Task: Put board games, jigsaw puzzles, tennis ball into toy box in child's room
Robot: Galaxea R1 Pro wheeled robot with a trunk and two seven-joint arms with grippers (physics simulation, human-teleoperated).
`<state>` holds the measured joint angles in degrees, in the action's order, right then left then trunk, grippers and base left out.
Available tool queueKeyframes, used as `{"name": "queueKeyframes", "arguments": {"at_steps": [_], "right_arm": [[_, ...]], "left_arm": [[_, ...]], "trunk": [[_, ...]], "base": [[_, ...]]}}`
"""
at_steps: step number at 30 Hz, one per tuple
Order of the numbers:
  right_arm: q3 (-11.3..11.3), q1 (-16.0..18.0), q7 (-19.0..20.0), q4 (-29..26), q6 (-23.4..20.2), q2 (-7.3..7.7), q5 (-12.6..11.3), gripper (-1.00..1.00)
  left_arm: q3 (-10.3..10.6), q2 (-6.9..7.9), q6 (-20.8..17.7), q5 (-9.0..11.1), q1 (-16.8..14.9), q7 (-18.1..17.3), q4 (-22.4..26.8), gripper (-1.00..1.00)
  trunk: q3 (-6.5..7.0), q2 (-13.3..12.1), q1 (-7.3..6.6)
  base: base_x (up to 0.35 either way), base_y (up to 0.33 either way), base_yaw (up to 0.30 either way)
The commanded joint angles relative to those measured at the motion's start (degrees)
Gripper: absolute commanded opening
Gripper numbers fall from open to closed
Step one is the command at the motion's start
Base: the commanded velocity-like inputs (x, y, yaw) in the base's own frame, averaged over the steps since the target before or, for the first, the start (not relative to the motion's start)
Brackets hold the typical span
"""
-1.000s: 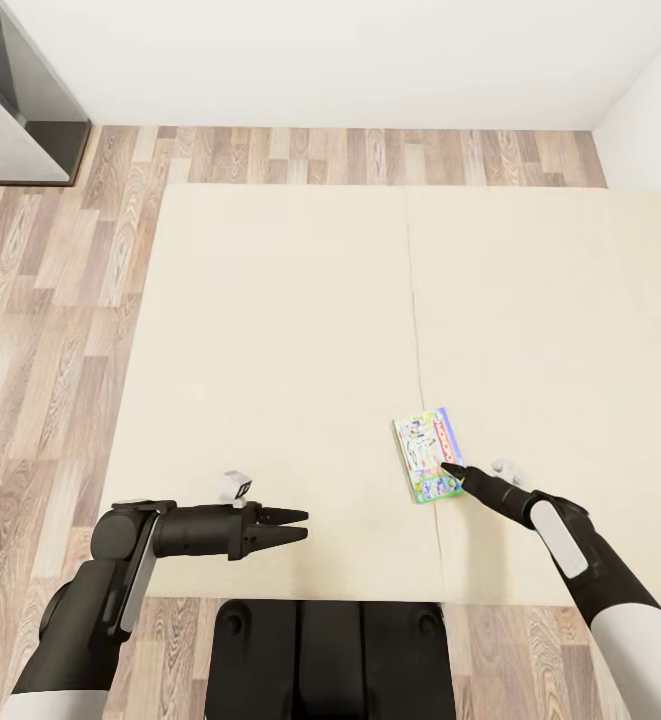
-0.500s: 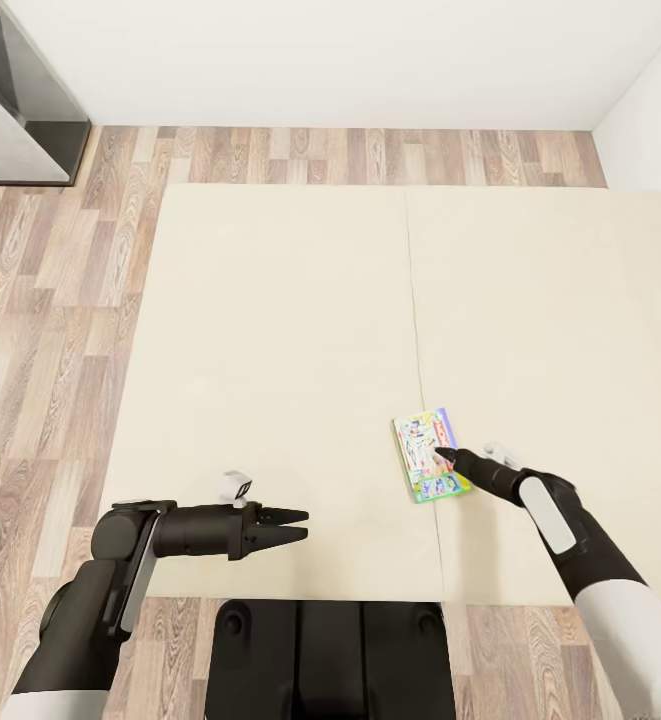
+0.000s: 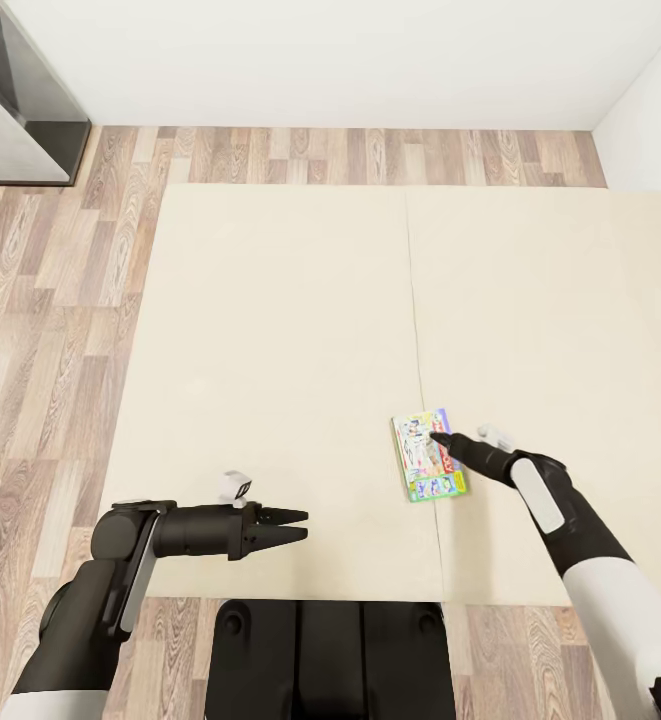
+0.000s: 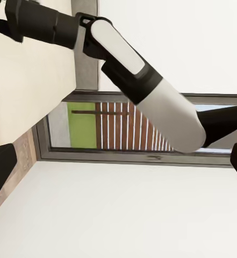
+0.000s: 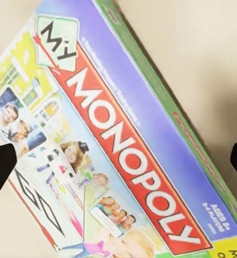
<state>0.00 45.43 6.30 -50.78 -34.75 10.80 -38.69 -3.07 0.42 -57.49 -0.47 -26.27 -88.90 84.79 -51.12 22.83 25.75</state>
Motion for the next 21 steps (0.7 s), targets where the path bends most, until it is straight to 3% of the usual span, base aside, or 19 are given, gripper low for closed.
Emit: {"name": "queueKeyframes", "arguments": {"at_steps": [1, 7, 13, 21], "right_arm": [[0.00, 0.26, 0.11, 0.01, -0.27, -0.22, 0.55, 1.00], [0.00, 1.77, 0.11, 0.89, -0.30, -2.09, 2.61, 1.00], [0.00, 2.14, 0.15, 2.61, -0.07, -4.28, 7.07, 1.00], [-0.01, 2.20, 0.20, 4.11, 0.03, -4.81, 8.96, 1.00]], "left_arm": [[0.00, 0.01, -0.61, -0.06, -0.01, -0.22, 0.01, 1.00], [0.00, 0.02, -0.61, -0.06, -0.01, -0.22, -0.06, 1.00], [-0.05, 0.02, -0.61, -0.06, -0.01, -0.22, -0.06, 1.00], [-0.08, 0.02, -0.61, -0.06, -0.01, -0.22, -0.06, 1.00]], "trunk": [[-0.06, 0.09, 0.03], [-0.06, 0.09, 0.03], [-0.06, 0.09, 0.03], [-0.06, 0.09, 0.03]], "base": [[0.000, 0.000, 0.000], [0.000, 0.000, 0.000], [0.000, 0.000, 0.000], [0.000, 0.000, 0.000]]}}
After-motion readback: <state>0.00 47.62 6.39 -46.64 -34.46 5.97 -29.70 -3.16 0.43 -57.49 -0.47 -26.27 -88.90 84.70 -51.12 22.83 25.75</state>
